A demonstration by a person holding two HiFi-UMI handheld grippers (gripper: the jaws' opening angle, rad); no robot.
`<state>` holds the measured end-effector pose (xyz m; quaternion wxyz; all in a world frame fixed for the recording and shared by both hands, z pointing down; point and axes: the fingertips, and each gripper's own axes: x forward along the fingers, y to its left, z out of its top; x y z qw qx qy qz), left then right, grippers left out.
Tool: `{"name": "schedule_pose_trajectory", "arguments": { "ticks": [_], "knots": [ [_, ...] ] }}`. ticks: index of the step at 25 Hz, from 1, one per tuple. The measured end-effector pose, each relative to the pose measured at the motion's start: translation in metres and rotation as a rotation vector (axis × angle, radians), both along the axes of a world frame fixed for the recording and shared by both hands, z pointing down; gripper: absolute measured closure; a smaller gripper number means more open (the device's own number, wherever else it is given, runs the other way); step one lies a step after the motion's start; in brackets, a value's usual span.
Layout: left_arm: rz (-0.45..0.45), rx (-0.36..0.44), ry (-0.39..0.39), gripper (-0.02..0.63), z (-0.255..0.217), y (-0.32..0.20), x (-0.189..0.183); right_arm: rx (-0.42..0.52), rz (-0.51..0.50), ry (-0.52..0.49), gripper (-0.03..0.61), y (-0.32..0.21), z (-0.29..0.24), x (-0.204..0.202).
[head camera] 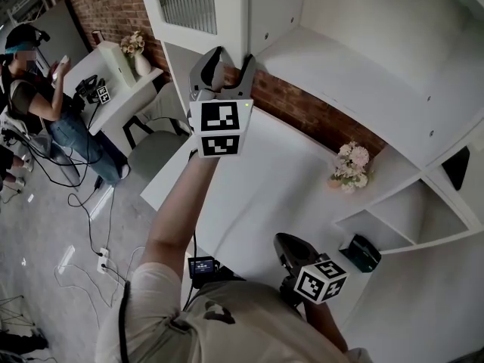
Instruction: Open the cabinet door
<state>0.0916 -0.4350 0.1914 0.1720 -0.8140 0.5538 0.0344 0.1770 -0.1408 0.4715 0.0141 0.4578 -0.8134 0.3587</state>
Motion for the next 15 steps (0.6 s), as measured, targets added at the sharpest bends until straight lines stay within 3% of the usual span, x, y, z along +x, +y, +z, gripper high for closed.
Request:
{"name": "schedule_pose_trajectory", "arguments": {
  "ticks": [15],
  "knots": [
    [0.041,-0.007,-0.006,0.368,-0.0008,0.0102,-0.0091,0.009,-0.017,0.0,0.546,0.0014,-0.0034,-0.0075]
  ]
}}
